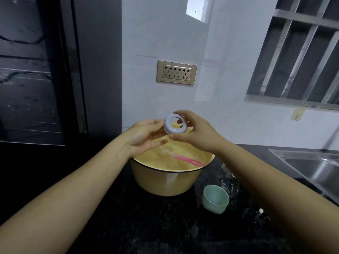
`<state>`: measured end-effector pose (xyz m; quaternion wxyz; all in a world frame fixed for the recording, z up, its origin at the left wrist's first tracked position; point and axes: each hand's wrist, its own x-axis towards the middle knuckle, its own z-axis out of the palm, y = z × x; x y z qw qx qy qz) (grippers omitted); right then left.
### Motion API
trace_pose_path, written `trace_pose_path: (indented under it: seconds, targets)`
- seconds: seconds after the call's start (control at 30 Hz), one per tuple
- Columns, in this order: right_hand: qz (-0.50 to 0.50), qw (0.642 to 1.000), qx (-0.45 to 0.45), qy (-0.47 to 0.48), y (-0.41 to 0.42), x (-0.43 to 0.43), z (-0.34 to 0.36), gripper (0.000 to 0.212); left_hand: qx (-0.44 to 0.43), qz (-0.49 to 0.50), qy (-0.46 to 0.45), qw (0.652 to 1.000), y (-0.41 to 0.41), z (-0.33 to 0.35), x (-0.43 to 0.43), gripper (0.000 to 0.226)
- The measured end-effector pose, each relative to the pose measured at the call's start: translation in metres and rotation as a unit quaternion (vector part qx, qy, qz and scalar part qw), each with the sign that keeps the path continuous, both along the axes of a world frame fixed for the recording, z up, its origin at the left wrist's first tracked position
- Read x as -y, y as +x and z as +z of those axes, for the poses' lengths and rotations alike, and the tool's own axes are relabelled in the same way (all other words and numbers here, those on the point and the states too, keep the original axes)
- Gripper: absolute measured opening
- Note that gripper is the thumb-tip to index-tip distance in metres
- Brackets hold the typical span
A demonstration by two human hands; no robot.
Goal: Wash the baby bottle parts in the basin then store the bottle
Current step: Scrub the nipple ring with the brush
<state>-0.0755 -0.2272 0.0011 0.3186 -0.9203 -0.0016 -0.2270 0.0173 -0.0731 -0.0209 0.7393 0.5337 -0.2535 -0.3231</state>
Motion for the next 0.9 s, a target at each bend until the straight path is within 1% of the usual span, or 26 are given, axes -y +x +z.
trace_pose_path:
  seconds: [0.07, 0.13, 0.23, 0.33, 0.4, 0.47, 0.53, 0.6, 0.8, 0.9]
  targets:
    - [-0.017, 1.000, -0.004, -0.024, 0.000, 0.002, 0.002, 0.060, 0.039, 0.011, 0.053, 0.998, -0.003, 0.001, 0.000, 0.021]
    - [-0.034, 0.995, -0.019, -0.090, -0.001, 0.004, 0.004, 0.059, 0.099, 0.044, 0.115, 0.987, -0.007, 0.001, 0.001, 0.025]
    - [-0.049, 0.984, -0.039, -0.169, -0.007, 0.005, 0.005, 0.059, 0.204, 0.107, 0.185, 0.955, -0.010, 0.002, 0.000, 0.023]
    - [-0.063, 0.976, -0.061, -0.201, -0.014, 0.011, 0.006, 0.065, 0.289, 0.156, 0.218, 0.919, -0.010, 0.000, -0.003, 0.014]
    - [-0.076, 0.982, -0.057, -0.161, -0.020, 0.018, 0.007, 0.067, 0.344, 0.180, 0.242, 0.889, -0.010, -0.002, -0.005, 0.012]
    - [-0.090, 0.992, -0.047, -0.075, -0.028, 0.027, 0.007, 0.060, 0.389, 0.194, 0.268, 0.860, -0.010, -0.003, -0.007, 0.012]
    - [-0.100, 0.994, -0.040, 0.027, -0.040, 0.036, 0.004, 0.047, 0.408, 0.200, 0.284, 0.844, -0.011, -0.005, -0.009, 0.010]
    - [-0.117, 0.988, -0.044, 0.087, -0.054, 0.046, -0.001, 0.040, 0.413, 0.200, 0.288, 0.840, -0.013, -0.006, -0.011, 0.009]
    - [-0.190, 0.976, -0.056, 0.095, -0.086, 0.071, -0.024, 0.043, 0.435, 0.194, 0.281, 0.833, -0.018, -0.008, -0.014, 0.012]
    - [-0.212, 0.972, -0.072, 0.076, -0.101, 0.081, -0.036, 0.038, 0.449, 0.181, 0.280, 0.829, -0.019, -0.010, -0.015, 0.010]
